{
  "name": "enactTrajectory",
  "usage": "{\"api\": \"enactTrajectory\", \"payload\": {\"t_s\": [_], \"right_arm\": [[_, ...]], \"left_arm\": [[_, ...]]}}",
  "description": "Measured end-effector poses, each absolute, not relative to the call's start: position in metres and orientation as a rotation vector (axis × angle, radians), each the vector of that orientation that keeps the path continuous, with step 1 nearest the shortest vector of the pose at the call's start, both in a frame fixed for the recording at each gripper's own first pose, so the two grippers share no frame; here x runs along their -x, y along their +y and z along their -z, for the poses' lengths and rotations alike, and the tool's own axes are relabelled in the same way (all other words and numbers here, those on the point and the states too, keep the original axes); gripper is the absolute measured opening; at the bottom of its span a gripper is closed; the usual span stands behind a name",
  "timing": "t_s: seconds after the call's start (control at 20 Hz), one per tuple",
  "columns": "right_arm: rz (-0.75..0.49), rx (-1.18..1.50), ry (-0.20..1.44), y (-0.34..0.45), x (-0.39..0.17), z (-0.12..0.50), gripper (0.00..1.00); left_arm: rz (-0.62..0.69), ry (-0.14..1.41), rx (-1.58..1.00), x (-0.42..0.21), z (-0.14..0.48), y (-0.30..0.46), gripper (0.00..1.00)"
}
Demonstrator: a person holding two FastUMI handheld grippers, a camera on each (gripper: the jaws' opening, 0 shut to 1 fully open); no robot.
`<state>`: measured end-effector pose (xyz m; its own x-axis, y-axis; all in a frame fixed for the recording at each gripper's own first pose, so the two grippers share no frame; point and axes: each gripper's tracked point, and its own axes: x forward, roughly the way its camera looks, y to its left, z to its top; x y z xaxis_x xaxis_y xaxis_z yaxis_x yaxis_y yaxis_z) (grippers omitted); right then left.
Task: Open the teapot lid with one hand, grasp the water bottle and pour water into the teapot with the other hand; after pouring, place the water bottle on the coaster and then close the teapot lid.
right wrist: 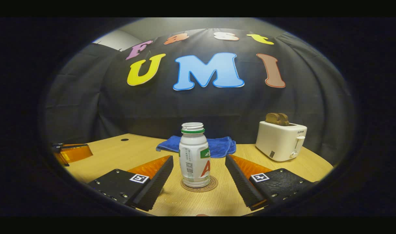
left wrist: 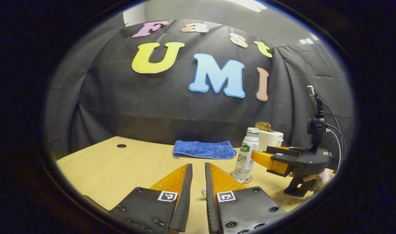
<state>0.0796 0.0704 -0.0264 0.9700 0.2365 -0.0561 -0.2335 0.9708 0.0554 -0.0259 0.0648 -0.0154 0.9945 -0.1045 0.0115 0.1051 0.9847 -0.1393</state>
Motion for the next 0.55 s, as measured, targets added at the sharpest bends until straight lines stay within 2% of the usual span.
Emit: {"api": "enactTrajectory", "payload": {"t_s": [0.3,0.5,0.55], "right_arm": [[-0.174,-0.116,-0.005,0.050,-0.009,-0.009,0.98],[-0.141,-0.097,-0.026,0.044,0.033,0.009,0.98],[-0.132,-0.088,-0.031,0.044,0.040,0.016,0.98]], "left_arm": [[0.134,-0.049,0.123,0.063,-0.011,0.028,0.28],[0.124,-0.068,0.118,0.090,0.001,0.013,0.30],[0.123,-0.072,0.117,0.094,0.007,0.010,0.28]]}}
